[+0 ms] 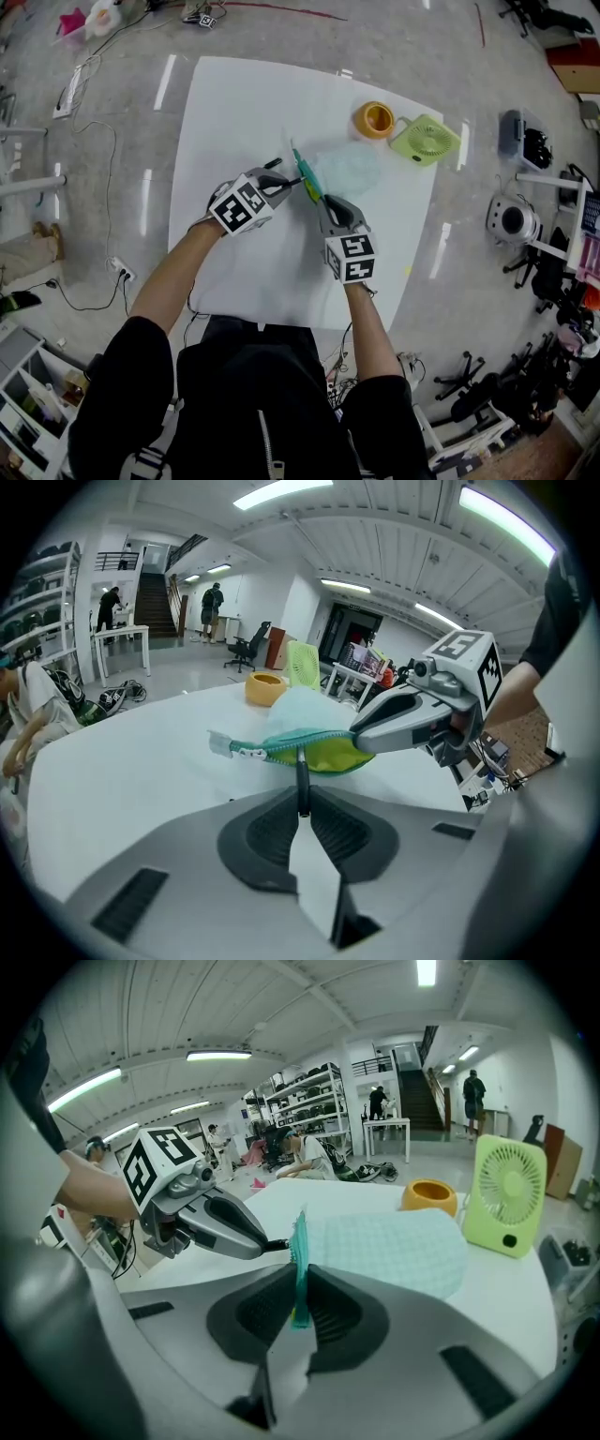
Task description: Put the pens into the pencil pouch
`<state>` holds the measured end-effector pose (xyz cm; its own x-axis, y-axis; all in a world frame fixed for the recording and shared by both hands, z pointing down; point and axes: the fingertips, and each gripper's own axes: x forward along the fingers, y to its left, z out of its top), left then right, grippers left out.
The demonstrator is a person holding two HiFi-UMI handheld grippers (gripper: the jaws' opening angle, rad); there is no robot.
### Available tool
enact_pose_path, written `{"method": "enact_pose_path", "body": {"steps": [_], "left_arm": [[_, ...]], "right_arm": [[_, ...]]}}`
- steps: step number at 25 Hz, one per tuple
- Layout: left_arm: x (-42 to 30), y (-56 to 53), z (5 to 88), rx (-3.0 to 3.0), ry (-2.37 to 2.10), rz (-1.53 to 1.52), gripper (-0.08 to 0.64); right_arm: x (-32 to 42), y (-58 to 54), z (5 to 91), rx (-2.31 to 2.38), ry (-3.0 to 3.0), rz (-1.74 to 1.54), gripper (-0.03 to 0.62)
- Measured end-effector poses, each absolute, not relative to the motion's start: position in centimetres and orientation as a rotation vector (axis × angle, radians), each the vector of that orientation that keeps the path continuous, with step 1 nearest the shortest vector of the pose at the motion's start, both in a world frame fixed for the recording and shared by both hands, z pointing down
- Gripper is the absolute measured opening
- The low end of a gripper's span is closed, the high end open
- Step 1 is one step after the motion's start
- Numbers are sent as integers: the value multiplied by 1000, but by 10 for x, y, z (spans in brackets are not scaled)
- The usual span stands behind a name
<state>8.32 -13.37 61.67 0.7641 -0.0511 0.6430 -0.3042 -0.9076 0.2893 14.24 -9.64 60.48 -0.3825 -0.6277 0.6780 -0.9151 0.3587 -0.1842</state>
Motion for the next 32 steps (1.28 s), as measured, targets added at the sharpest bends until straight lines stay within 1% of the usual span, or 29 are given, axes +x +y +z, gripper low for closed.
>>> {"method": "enact_pose_path", "body": {"steps": [16,27,32], "left_arm": [[118,-147,610,2535,-305,759,55],[131,-151,606,2568,-362,697,57],[135,-155,608,2598,-435,714,57]], "right_arm": [[137,-96,598,1332,-2150,778,48],[137,-94,596,1315,-2184,800,44],[135,-95,592,1314,-2197,823,44]]}}
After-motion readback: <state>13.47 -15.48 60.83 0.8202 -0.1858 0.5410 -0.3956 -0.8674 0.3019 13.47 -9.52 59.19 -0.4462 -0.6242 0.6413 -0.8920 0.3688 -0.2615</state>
